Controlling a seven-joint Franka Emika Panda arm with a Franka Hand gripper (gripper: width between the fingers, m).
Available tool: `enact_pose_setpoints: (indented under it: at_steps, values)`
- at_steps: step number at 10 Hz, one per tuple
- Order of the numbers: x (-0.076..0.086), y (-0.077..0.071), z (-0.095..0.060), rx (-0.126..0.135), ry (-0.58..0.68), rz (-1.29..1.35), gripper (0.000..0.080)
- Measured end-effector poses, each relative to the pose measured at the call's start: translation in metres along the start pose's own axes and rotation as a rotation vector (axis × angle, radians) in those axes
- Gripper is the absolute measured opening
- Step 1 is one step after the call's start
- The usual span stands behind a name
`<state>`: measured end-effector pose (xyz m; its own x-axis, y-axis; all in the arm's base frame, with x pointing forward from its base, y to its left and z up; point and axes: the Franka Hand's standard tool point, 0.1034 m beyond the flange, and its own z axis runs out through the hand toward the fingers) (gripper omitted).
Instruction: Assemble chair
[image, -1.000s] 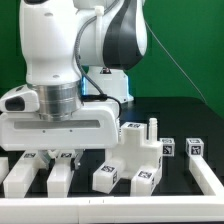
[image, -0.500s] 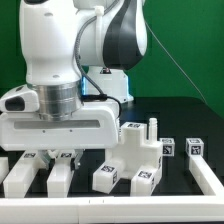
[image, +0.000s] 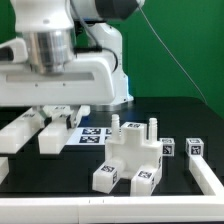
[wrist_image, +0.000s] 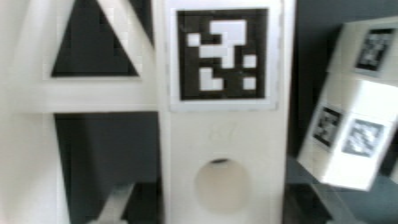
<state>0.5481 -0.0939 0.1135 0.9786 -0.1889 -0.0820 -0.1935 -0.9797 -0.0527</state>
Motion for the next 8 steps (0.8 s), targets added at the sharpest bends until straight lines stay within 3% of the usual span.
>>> enact_pose_setpoints:
  at_steps: [1, 5, 6, 7, 8]
  values:
    - [0.002, -0.005, -0.007, -0.002, 0.003, 0.003, 0.0282]
    - [-0.001, -0.005, -0.003, -0.010, -0.011, 0.025, 0.0282]
    - [-0.004, -0.013, -0.012, -0.039, -0.042, 0.083, 0.0282]
    - [-0.006, -0.026, -0.025, -0.033, -0.054, 0.124, 0.0282]
    - [-0.009, -0.039, -0.026, -0.034, -0.051, 0.184, 0.0282]
